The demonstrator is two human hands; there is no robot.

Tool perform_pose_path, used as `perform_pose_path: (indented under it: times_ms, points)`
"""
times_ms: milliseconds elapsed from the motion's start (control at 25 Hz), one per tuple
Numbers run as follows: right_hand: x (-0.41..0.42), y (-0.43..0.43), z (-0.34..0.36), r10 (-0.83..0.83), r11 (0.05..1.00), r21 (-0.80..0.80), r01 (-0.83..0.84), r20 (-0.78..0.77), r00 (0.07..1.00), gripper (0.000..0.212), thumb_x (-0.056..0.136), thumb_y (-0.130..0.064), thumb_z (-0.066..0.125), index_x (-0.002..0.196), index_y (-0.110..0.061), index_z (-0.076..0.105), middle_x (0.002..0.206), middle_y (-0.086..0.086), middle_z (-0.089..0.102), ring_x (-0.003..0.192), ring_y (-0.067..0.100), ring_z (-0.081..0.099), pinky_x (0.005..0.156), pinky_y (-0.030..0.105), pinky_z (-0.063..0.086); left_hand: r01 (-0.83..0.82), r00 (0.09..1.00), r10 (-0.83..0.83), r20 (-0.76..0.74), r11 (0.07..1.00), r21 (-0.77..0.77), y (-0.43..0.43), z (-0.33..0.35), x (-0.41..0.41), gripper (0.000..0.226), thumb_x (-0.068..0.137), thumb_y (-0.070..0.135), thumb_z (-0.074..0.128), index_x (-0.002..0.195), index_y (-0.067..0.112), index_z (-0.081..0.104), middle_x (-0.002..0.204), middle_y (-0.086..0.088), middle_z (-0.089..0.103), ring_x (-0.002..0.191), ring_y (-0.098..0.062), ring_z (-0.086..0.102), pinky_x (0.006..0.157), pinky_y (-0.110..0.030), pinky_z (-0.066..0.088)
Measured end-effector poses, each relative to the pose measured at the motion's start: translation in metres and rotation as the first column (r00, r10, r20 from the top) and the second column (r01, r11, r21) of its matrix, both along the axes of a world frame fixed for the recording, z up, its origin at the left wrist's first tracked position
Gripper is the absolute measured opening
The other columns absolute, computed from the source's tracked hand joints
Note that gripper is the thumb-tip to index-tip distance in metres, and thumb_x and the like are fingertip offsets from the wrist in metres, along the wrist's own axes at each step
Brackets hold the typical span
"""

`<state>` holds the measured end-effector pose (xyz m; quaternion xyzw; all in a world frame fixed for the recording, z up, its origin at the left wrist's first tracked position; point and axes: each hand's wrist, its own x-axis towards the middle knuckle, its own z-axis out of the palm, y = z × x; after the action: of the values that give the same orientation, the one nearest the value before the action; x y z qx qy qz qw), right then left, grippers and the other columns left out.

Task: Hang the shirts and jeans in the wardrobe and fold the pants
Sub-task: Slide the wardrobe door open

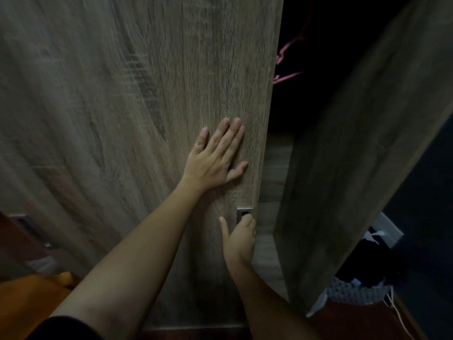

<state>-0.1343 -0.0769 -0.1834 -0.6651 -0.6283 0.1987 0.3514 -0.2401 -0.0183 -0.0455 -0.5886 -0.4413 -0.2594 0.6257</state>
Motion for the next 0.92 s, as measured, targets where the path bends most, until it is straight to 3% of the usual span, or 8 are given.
perform_pose_path:
  times_ms: [200,440,640,920]
  points:
    - [-0.064,-0.028,0.005,0.032,0.999,0.023,-0.030,-0.056,0.998,0.052,0.082,-0.053,0.059,0.106,-0.007,0.051,0.110,0.015,0.059,0.099,0.032,0.061,0.077,0.037,0.049,-0.032,0.999,0.032,-0.020,0.999,-0.005,-0.029,0.000,-0.069,0.084,0.087,0.059,0.045,0.148,0.007,0.019,0.159,-0.007,-0.002,0.147,-0.020,0.004,0.116,-0.040,0.002]
    - [-0.130,-0.058,0.008,0.078,0.996,-0.016,-0.084,-0.250,0.965,0.047,0.081,-0.045,0.064,0.105,-0.007,0.052,0.110,0.014,0.059,0.100,0.032,0.059,0.081,0.038,0.047,-0.062,0.998,0.062,-0.020,0.998,-0.029,-0.060,0.000,-0.143,0.085,0.086,0.057,0.045,0.149,0.008,0.015,0.159,-0.005,-0.002,0.147,-0.020,0.004,0.117,-0.039,0.001]
    - [-0.164,-0.080,0.018,0.182,0.960,-0.139,-0.241,-0.340,0.922,0.054,0.086,-0.041,0.059,0.125,-0.007,0.043,0.130,0.013,0.048,0.119,0.030,0.048,0.098,0.038,0.040,-0.070,0.997,0.069,-0.024,0.996,-0.045,-0.080,0.001,-0.187,0.086,0.086,0.056,0.046,0.150,0.009,0.013,0.159,-0.004,-0.003,0.147,-0.019,0.003,0.117,-0.039,0.000]
    - [-0.189,-0.102,0.040,0.250,0.936,-0.157,-0.315,-0.331,0.910,0.051,0.091,-0.034,0.054,0.129,-0.003,0.040,0.135,0.016,0.043,0.124,0.030,0.043,0.098,0.035,0.036,-0.080,0.996,0.078,-0.029,0.995,-0.055,-0.094,0.003,-0.226,0.087,0.085,0.056,0.045,0.150,0.009,0.011,0.160,-0.003,-0.003,0.147,-0.019,0.002,0.117,-0.038,0.001]
